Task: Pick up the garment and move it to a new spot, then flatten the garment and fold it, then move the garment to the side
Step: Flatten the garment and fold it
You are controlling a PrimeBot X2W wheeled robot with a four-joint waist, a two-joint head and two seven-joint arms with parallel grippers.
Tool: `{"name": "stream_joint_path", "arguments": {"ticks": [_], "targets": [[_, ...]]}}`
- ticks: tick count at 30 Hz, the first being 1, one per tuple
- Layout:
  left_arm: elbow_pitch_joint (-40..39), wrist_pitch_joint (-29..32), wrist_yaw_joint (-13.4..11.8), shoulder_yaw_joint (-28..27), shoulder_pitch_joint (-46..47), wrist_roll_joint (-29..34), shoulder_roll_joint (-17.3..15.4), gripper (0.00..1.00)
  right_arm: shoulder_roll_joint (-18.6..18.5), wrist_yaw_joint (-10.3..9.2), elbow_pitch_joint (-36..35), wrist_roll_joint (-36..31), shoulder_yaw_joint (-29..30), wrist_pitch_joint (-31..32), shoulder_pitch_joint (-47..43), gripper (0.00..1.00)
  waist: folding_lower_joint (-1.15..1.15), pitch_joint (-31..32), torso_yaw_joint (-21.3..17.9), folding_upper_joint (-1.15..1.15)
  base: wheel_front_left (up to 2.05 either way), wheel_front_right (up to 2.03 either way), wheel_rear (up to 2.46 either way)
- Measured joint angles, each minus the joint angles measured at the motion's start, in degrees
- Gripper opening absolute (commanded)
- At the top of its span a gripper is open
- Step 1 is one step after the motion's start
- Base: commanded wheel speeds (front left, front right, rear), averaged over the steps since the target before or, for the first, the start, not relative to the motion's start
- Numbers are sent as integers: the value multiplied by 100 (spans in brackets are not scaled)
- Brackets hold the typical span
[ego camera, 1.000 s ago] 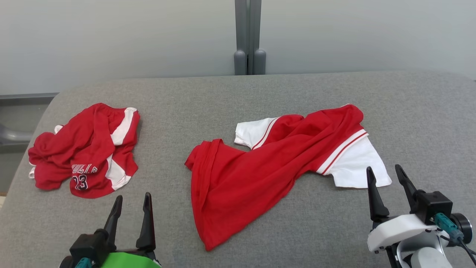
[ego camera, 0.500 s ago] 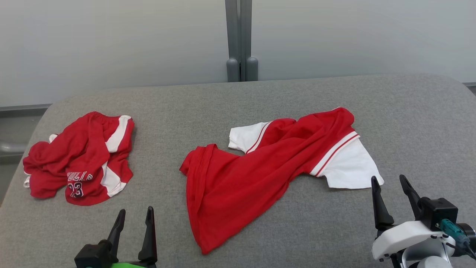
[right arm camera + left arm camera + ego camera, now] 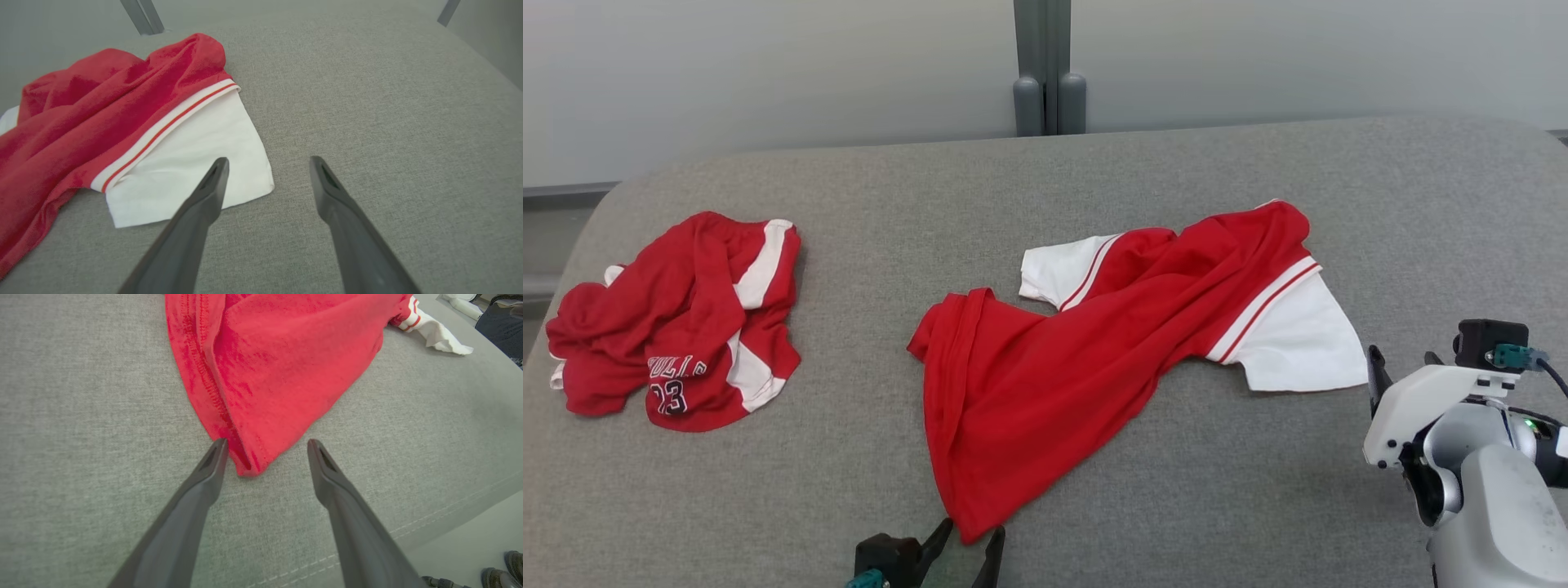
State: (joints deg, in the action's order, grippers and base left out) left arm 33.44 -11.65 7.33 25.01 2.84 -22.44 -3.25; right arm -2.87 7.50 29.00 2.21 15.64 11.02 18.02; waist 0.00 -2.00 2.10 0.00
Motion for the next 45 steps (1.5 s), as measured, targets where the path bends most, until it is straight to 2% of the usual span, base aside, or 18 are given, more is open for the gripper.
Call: {"name": "stream_joint_path", "arguments": {"ticks": [6, 14, 22, 23, 24, 25, 31, 34, 39, 45], "targets": [[325, -92, 3, 374, 394, -299, -87, 100, 3, 0, 1020, -231, 101, 116, 653, 100, 0, -317, 33, 0, 0, 0, 0], [447, -203, 4, 684, 649, -533, -154, 100, -140, 0, 1817, -354, 482, -4, 1054, 100, 0, -505, 146, 0, 0, 0, 0], [512, -305, 21, 825, 846, -628, -199, 100, -164, -4, 2472, -153, 471, 23, 1497, 100, 0, -727, 181, 0, 0, 0, 0], [517, -308, 21, 834, 865, -646, -204, 44, -171, -9, 2533, -46, 464, 23, 1552, 43, 0, -752, 181, 0, 0, 0, 0], [511, -313, 21, 860, 881, -655, -214, 26, -175, -14, 2568, 24, 458, 20, 1591, 4, 0, -773, 180, 0, 0, 0, 0], [485, -315, 21, 892, 905, -655, -238, 0, -189, -15, 2616, 55, 411, -5, 1640, 0, 0, -799, 177, 0, 0, 0, 0], [334, -338, 20, 856, 973, -816, -298, 0, -159, -3, 2679, 402, 268, -379, 1763, 0, 0, -877, 145, 0, 0, 0, 0], [-179, -336, 20, 613, 969, -1067, -290, 0, -125, -2, 2491, 728, 93, -657, 1775, 0, 0, -816, 136, 0, 0, 0, 0], [-1615, -338, 20, 134, 954, -1935, -298, 0, -181, -2, 1416, 1636, -417, -840, 1873, 0, 0, -595, 111, 0, 0, 0, 0], [-2598, 178, 19, -241, 1484, -3067, -682, 0, -498, -2, -257, 2306, -818, -404, 1842, 0, 0, -242, 18, 0, 0, 0, 0]]}}
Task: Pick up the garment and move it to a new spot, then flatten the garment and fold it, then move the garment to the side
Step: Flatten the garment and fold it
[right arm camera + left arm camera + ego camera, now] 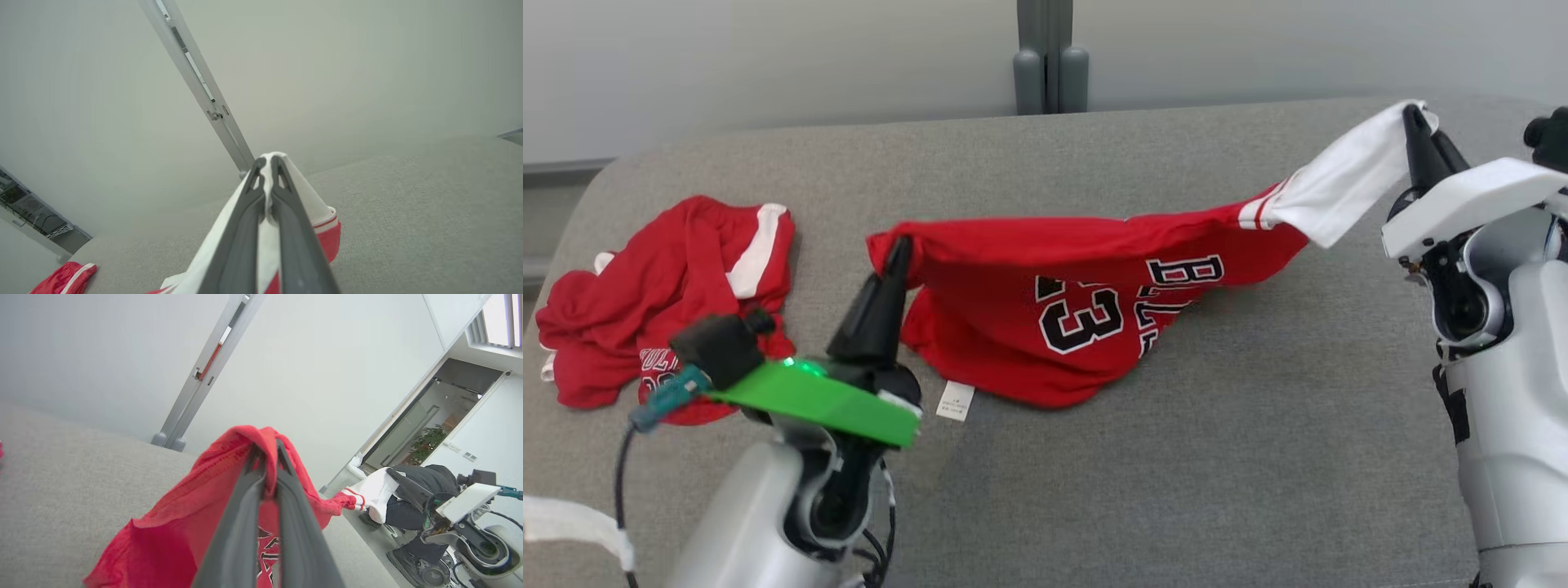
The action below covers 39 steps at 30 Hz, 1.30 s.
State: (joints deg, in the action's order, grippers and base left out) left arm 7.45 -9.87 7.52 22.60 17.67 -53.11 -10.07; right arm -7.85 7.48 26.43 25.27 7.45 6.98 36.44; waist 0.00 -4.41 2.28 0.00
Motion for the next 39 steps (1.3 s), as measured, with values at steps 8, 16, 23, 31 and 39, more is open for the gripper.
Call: {"name": "stream_joint_path", "arguments": {"ticks": [8, 16, 23, 31, 39], "targets": [[-33, 965, -57, -469, 1356, -633, -481, 0, 24, 0, -1412, 224, -187, 1040, 458, 0, 0, 248, -375, 0, 0, 0, 0], [578, 1422, -152, -568, 2876, -523, -715, 0, 74, 0, -1359, 144, -386, 1600, 1733, 0, 0, -77, -625, 0, 0, 0, 0], [1604, 900, -360, -803, 3891, -401, -404, 0, 323, 0, 182, -396, -107, 1539, 2692, 0, 0, -641, -750, 0, 0, 0, 0], [2370, -410, -166, -1199, 5184, -92, -115, 0, 487, 0, 945, -442, 134, -1046, 4497, 0, 1, -1326, -869, 0, 0, 0, 0], [2000, -528, -22, -1484, 4986, -170, 238, 0, 437, 0, 1389, -23, -444, -1980, 4500, 0, 0, -1696, -912, 0, 0, 0, 0]]}}
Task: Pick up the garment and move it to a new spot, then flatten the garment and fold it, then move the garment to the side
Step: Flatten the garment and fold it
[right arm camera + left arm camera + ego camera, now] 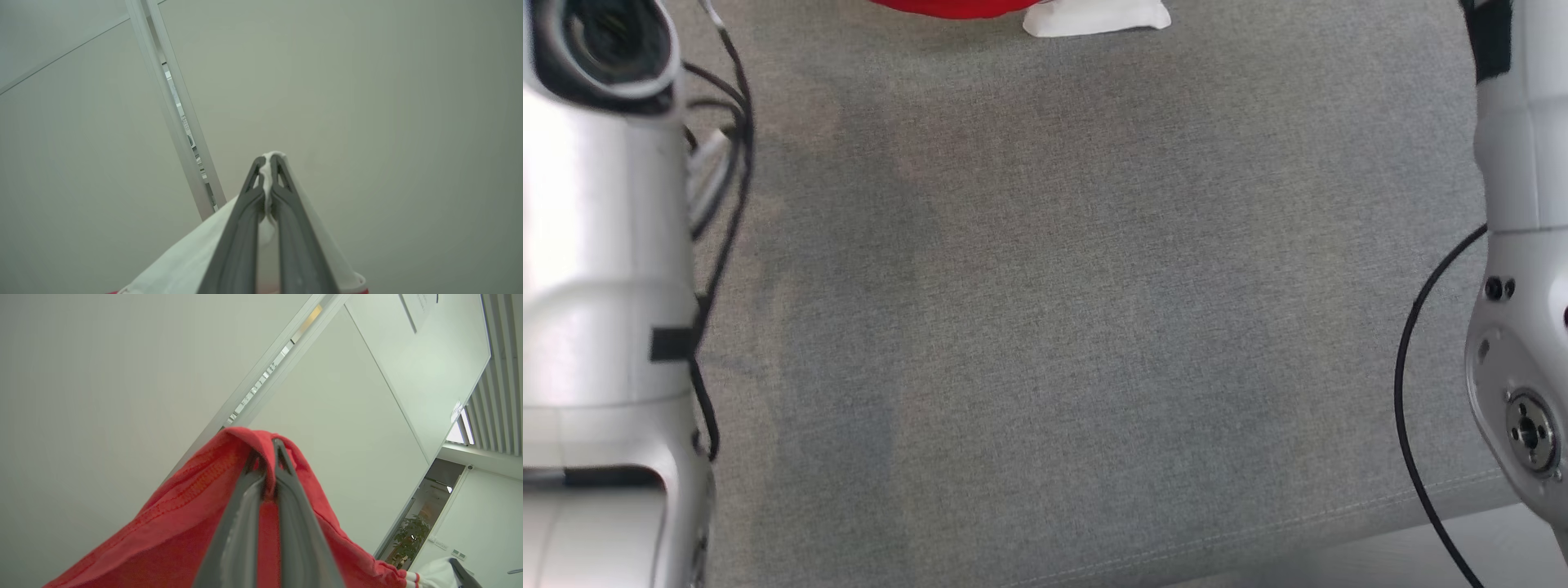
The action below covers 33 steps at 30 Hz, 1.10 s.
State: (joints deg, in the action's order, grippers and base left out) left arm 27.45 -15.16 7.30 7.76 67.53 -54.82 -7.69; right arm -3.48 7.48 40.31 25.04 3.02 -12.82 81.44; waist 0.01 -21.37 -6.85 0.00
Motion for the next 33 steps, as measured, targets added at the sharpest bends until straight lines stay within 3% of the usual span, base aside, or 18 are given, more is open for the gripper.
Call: {"name": "stream_joint_path", "arguments": {"ticks": [2, 6, 11, 15, 19, 22, 27, 33], "targets": [[-66, 0, 0, 151, -492, -63, 44, 0, -82, 0, 79, 188, -185, 20, -361, 0, 0, -11, 15, 0, 0, 0, 0], [-124, 2, 0, 679, -1590, -257, 62, 0, -270, 0, -37, 811, -770, 653, -1426, 0, 0, 115, 36, 0, 0, 0, 0], [-219, 3, 0, 1354, -2897, -634, -45, 0, -716, 0, -730, 1622, -1300, 2287, -3186, 0, 0, 459, 84, 0, 0, 0, 0], [-303, 85, 0, 1781, -3852, -903, -381, 0, -1135, 0, -1719, 1902, -1160, 3456, -4553, 0, -1, 838, 120, 0, 0, 0, 0], [-411, 352, 0, 2079, -4696, -1087, -714, 0, -1296, 0, -2830, 1758, -699, 4466, -5894, 0, -1, 1224, 146, 0, 0, 0, 0], [-547, 433, -4, 2141, -5163, -1145, -916, 0, -1155, 0, -3713, 1514, -171, 5127, -6776, 0, -1, 1488, 177, 0, 0, 0, 0], [-938, 820, -258, 2351, -5860, -1211, -1209, 0, -500, 0, -5037, 1025, 431, 6274, -8051, 0, -1, 1857, 277, 0, 0, 0, 0], [-1516, 1396, -633, 2575, -6407, -1305, -1475, 0, -53, 0, -5982, 604, 793, 7196, -9025, 0, -1, 2117, 481, 0, 0, 0, 0]]}}
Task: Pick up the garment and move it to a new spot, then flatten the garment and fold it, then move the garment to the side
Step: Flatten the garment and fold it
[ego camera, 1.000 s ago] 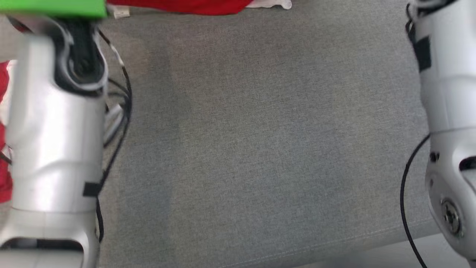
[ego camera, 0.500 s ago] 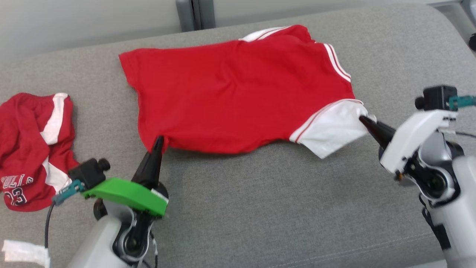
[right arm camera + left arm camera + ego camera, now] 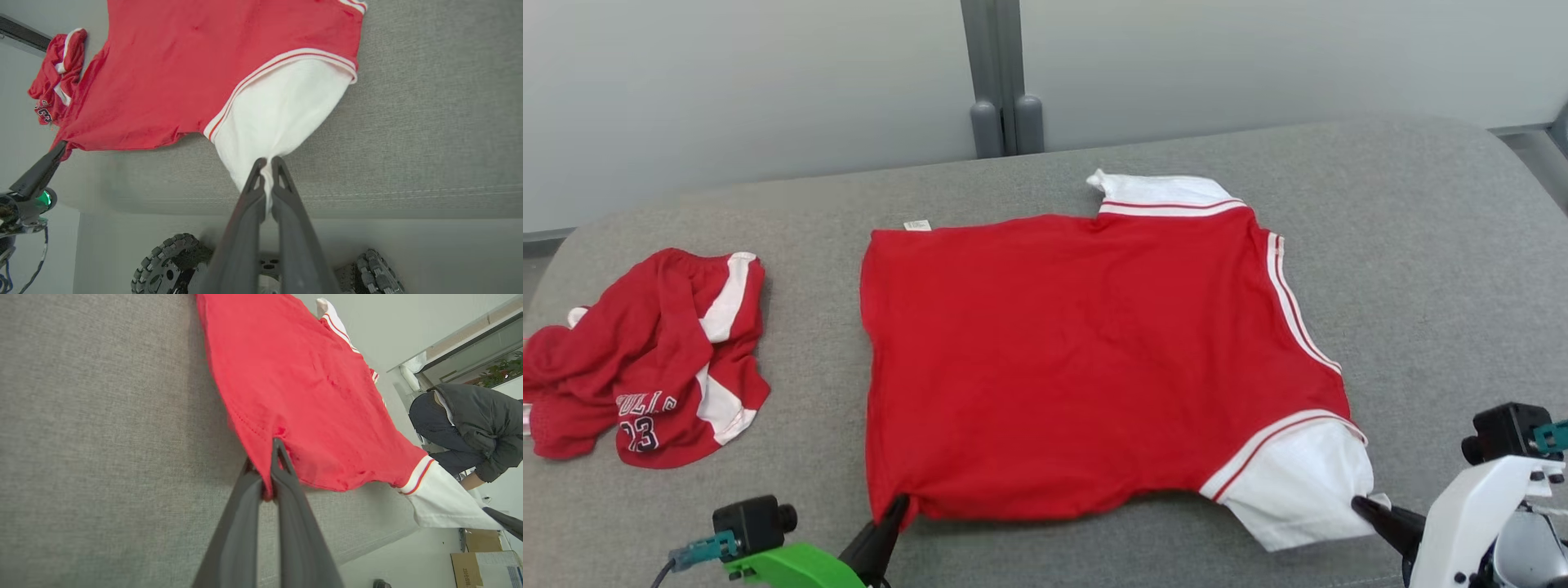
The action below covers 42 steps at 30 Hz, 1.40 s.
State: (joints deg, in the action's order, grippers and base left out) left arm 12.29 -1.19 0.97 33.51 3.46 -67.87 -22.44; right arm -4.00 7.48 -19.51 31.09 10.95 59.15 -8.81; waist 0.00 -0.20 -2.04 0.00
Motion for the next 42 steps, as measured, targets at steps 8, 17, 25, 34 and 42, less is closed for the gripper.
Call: {"name": "stream_joint_path", "arguments": {"ticks": [8, 17, 25, 34, 42], "targets": [[-666, 682, -497, 226, -476, -92, -416, 0, 107, 0, -441, -147, 167, 530, -441, 0, 0, 146, 139, 0, 0, 0, 0], [-1227, 1035, -787, 254, -590, -175, -632, 0, 111, 0, -436, 48, 303, 566, -460, 0, 0, 118, 186, 0, 0, 0, 0], [-834, 1403, -813, 309, 255, -218, -272, 0, 110, 0, 519, -10, 124, 232, 911, 0, 0, 5, 243, 0, 0, 0, 0], [160, 1436, -1002, 242, 1247, -198, 298, 0, 108, 0, 1816, -370, 219, -464, 2268, 0, 0, -298, 396, 0, 0, 0, 0], [1107, 1214, -1107, 240, 1929, 42, 689, 0, 27, 0, 2697, -738, 112, -1343, 2935, 0, 0, -604, 490, 0, 0, 0, 0]]}}
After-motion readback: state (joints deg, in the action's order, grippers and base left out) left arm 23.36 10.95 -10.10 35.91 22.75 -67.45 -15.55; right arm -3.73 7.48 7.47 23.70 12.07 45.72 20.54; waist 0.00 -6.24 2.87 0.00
